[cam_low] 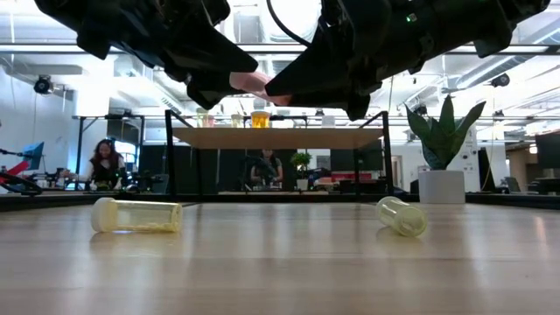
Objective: Pick and place medicine bottles onto shelf by color
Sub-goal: Put the pink pill bottle on the shelf
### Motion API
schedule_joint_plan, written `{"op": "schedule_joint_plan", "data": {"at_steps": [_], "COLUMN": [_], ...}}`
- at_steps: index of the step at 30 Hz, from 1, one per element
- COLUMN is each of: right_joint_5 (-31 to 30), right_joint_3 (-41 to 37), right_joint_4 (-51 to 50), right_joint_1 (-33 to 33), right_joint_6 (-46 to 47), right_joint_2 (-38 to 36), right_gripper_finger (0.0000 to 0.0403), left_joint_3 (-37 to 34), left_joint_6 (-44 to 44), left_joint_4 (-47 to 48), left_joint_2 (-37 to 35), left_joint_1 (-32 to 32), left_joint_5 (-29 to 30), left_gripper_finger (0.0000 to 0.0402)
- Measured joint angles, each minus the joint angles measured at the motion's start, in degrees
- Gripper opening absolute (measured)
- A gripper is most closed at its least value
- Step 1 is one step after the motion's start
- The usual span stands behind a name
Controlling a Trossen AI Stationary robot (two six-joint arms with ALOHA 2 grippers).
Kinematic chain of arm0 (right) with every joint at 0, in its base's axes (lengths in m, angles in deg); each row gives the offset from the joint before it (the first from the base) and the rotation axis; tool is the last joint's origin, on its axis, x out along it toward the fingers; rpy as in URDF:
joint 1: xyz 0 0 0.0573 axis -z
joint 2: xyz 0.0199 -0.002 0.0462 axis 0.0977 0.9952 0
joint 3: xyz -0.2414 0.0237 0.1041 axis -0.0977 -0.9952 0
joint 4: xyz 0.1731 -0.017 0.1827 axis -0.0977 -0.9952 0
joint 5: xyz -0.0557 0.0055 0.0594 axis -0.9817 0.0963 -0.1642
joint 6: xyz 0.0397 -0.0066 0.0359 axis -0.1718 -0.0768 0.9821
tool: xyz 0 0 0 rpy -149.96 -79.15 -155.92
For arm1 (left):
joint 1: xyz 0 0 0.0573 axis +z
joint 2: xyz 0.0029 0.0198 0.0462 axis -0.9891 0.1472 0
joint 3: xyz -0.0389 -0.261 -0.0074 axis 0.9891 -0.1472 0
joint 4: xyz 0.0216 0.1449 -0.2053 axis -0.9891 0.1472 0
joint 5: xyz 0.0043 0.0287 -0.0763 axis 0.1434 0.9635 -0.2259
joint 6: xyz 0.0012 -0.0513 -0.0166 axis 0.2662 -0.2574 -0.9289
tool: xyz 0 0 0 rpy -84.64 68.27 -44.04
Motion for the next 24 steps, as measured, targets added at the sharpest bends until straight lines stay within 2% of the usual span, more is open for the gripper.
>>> {"op": "schedule_joint_plan", "data": {"at_steps": [5, 14, 24], "right_joint_5": [0.0, 0.0, 0.0], "right_joint_3": [0.0, 0.0, 0.0], "right_joint_4": [0.0, 0.0, 0.0], "right_joint_1": [0.0, 0.0, 0.0], "right_joint_6": [0.0, 0.0, 0.0], "right_joint_2": [0.0, 0.0, 0.0], "right_gripper_finger": [0.0112, 0.01, 0.0129], "left_joint_3": [0.0, 0.0, -0.1], "left_joint_6": [0.0, 0.0, 0.0], "left_joint_4": [0.0, 0.0, 0.5], "left_joint_2": [0.0, 0.0, -0.3], "left_joint_1": [0.3, 0.4, 0.4], "left_joint_5": [0.0, 0.0, 0.0], "left_gripper_finger": [0.0137, 0.0097, 0.0099]}}
